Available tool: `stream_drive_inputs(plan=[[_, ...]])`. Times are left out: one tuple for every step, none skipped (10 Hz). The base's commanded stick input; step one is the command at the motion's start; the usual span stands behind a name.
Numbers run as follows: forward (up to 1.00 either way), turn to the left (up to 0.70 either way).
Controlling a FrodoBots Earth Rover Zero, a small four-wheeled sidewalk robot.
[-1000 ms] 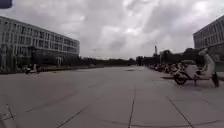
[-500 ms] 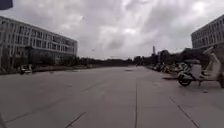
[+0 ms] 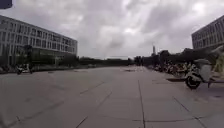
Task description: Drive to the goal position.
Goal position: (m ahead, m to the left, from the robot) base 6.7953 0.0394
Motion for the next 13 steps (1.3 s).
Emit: stream_drive_inputs(plan=[[0.70,0.00],[0.70,0.00],[0.70,0.00],[0.70,0.00],[0.70,0.00],[0.70,0.00],[0.70,0.00],[0.70,0.00],[0.70,0.00],[0.70,0.00],[0.70,0.00],[0.70,0.00],[0.70,0.00]])
